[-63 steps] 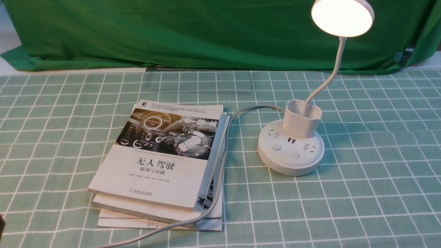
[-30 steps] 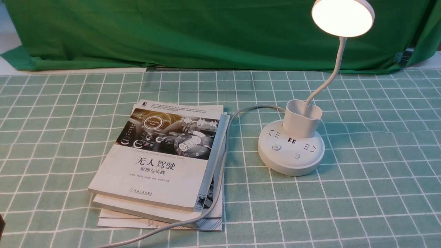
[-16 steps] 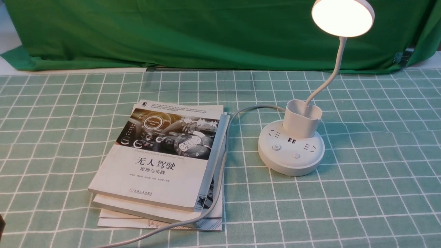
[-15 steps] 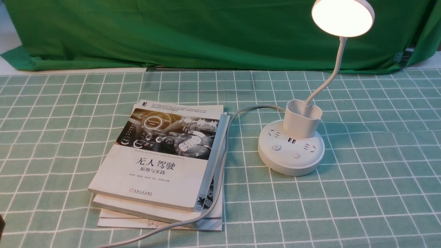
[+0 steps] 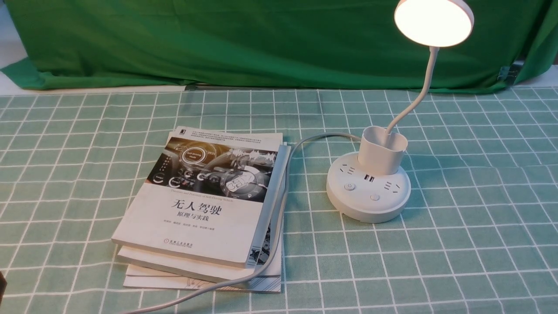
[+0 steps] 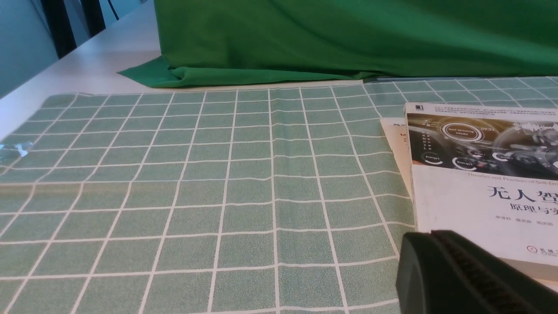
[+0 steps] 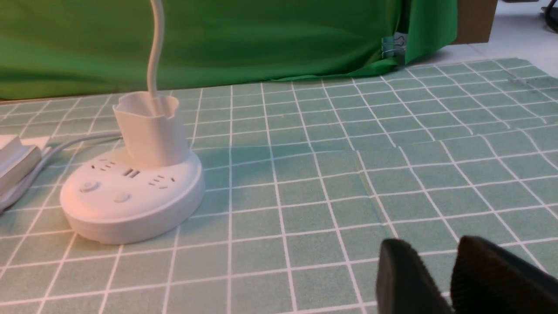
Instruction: Turn on the table lamp.
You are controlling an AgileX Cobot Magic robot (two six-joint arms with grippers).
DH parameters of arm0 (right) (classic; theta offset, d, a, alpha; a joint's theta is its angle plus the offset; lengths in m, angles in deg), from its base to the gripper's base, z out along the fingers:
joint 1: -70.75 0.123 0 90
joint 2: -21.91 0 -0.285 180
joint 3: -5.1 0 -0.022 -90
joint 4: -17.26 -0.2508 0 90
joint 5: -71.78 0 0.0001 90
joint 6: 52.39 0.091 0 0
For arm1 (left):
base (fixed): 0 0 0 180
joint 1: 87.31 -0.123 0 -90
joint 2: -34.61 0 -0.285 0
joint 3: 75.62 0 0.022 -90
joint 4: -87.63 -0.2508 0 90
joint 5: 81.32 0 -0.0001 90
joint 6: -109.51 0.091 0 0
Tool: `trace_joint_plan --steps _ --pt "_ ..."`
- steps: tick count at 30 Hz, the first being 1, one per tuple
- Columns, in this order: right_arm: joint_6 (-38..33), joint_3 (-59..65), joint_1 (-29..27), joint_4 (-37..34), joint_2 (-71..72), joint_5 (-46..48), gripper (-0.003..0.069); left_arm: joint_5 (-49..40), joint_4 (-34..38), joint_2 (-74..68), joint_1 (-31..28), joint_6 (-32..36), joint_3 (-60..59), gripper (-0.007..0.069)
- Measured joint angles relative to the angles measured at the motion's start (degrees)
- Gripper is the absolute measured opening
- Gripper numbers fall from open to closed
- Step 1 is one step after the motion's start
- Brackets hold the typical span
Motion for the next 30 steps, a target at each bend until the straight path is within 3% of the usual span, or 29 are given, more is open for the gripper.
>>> trace_joint_plan --steps 30 --pt "0.0 0.0 0.0 0.0 0.0 0.0 0.0237 0.0 -2.0 0.0 0.0 0.0 0.0 0.0021"
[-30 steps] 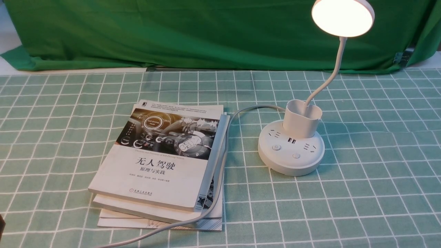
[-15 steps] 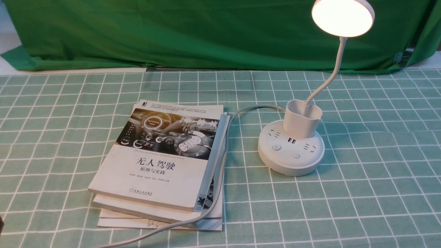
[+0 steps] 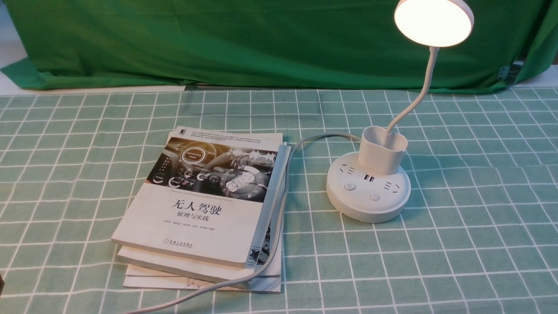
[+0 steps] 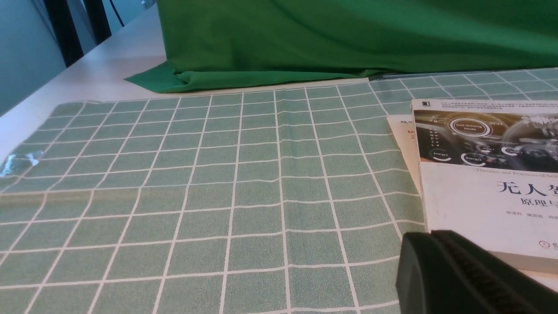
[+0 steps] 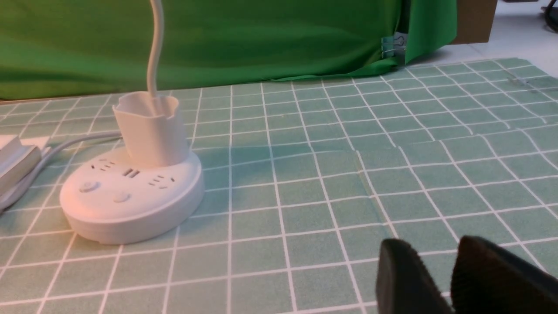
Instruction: Turn on the table lamp.
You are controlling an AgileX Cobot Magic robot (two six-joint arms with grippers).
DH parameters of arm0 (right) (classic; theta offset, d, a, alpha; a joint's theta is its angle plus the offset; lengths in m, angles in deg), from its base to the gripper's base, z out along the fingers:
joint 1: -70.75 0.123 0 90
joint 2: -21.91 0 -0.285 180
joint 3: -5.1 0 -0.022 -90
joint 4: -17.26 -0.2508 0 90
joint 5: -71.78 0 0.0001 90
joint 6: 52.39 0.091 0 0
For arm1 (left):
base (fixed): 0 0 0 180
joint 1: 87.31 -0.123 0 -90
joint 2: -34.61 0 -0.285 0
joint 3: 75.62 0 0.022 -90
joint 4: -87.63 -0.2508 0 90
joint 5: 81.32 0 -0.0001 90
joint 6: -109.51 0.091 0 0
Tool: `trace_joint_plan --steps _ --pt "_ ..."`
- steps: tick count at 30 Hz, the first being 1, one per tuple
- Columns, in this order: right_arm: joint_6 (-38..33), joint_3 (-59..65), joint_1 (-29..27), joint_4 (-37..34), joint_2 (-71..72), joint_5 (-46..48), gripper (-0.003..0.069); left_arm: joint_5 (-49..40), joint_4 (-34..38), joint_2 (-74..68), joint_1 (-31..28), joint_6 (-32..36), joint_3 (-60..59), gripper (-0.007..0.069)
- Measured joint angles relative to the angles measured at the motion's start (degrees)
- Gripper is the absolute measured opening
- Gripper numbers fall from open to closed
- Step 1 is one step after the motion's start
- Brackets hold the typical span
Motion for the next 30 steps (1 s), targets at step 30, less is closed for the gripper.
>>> trace_joint_plan --steps 30 --pt "0.0 0.0 0.0 0.0 0.0 0.0 0.0241 0.0 2.2 0.0 0.0 0.0 0.0 0.0021"
